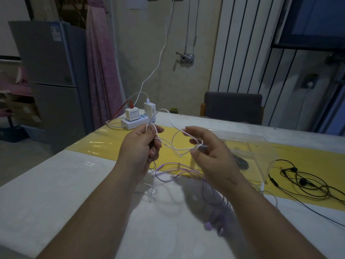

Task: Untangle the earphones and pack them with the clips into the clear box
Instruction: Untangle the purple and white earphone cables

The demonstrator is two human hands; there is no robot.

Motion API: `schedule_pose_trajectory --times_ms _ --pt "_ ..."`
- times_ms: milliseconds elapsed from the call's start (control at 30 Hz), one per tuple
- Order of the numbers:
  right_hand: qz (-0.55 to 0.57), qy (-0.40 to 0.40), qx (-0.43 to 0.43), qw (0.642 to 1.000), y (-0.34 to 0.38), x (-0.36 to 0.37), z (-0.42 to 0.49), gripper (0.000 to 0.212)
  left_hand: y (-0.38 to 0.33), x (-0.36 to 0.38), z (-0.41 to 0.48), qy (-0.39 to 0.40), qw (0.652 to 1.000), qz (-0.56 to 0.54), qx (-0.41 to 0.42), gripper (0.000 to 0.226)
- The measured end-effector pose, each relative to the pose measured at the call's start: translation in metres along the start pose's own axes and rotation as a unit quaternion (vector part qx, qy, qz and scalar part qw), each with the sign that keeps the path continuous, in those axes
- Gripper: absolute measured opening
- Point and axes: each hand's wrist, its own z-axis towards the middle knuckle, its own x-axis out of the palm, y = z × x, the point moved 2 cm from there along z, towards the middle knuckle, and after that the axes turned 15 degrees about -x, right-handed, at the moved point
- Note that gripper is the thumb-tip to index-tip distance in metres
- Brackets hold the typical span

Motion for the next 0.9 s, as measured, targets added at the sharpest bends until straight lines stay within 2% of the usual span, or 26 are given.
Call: schedule_pose_trajectory --times_ms 67,133,200,333,433,533,567,633,767,900 --pt "-0.045 0.04 0.016 0.998 -0.004 0.003 -0.002 0.058 0.001 0.0 0.001 0.003 1.0 0.001 0.005 0.026" --pt "-0.063 0.042 0.028 0.997 -0.006 0.004 -0.003 0.058 0.001 0.0 0.002 -0.001 1.0 -0.001 0.007 0.027" --pt "-0.051 0.002 0.017 0.999 -0.004 0.003 -0.002 0.053 0.001 0.0 0.002 -0.006 1.0 0.001 0.009 0.027" --pt "-0.014 -0.144 -0.001 0.989 0.006 -0.005 0.001 0.02 0.001 -0.003 0.003 -0.026 0.999 0.02 -0.005 0.023" --pt "-0.073 -0.213 -0.042 0.973 0.02 -0.013 0.001 0.017 0.002 -0.004 0.002 -0.01 0.998 0.048 -0.042 0.012" --pt "-0.143 -0.229 -0.087 0.959 0.038 -0.02 0.004 0.019 0.002 -0.003 0.0 0.06 0.994 0.028 -0.09 0.035" --pt "-0.131 -0.24 -0.078 0.959 0.04 -0.021 0.004 0.021 0.001 -0.003 -0.001 0.07 0.993 0.02 -0.097 0.034" --pt "-0.064 -0.259 -0.036 0.963 0.042 -0.021 0.004 0.027 0.002 -0.002 0.0 0.055 0.994 0.025 -0.092 0.017" --pt "-0.05 -0.224 0.037 0.973 0.034 -0.018 0.005 0.038 0.002 0.0 0.0 0.019 0.996 0.077 -0.052 0.027" --pt "-0.01 -0.161 0.086 0.983 0.027 -0.017 0.006 0.041 0.0 -0.001 -0.004 0.052 0.99 0.118 -0.052 0.016"
